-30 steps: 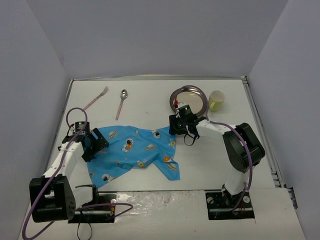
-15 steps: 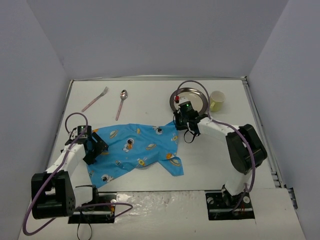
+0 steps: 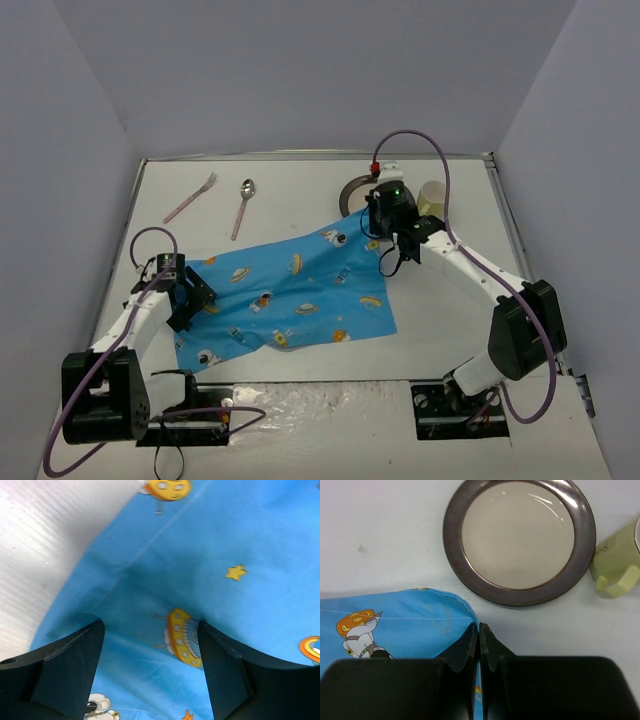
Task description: Set the dinner table for one person
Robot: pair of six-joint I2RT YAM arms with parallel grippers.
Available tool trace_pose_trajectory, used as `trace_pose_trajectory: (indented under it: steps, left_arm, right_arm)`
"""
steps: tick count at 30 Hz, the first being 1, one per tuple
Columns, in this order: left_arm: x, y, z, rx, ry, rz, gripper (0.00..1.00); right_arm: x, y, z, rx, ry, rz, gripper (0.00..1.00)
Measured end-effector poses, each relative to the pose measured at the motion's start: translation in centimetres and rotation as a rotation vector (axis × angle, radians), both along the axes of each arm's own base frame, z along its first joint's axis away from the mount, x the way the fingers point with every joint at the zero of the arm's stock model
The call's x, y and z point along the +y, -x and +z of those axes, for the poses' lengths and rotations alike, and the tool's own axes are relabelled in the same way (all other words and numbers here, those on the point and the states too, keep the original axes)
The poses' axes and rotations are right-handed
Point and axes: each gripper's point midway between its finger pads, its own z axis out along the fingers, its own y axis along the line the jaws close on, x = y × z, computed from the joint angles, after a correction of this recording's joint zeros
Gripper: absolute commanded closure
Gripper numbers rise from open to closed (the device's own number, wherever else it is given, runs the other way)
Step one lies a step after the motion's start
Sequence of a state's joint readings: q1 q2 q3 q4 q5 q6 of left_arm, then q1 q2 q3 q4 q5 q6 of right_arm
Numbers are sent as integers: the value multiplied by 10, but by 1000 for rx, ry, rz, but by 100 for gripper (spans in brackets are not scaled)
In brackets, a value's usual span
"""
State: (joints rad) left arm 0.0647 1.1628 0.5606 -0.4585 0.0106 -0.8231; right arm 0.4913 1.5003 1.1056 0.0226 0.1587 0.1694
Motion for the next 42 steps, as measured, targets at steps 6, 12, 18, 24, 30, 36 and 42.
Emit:
trace_pose_trajectory:
  steps: [6,12,18,24,30,36,42]
  left_arm:
    - [3,15,3,35,-28,-3,28]
    - [11,2,41,-4,-84,-62,27]
    - [18,-78,125,-213,-162,-177,23]
    - [9,-140,102,-177,-118,-282,26]
    - [-1,-147,47,-19,-90,-321,28]
    - [-19,-158,34,10,-92,-358,30]
    - [-20,-158,12,68,-99,-346,36]
  right_arm:
    - [-38,2,-15,58,60,-118,100]
    - [-55,3,-27,106,80,-152,100]
    - [-44,10,-67,211,92,-101,100]
    - [-36,25,-90,274,91,-53,100]
    - [-29,33,-99,290,79,-22,100]
    - [-27,40,-107,309,78,-6,100]
    - [-26,43,-111,315,73,3,100]
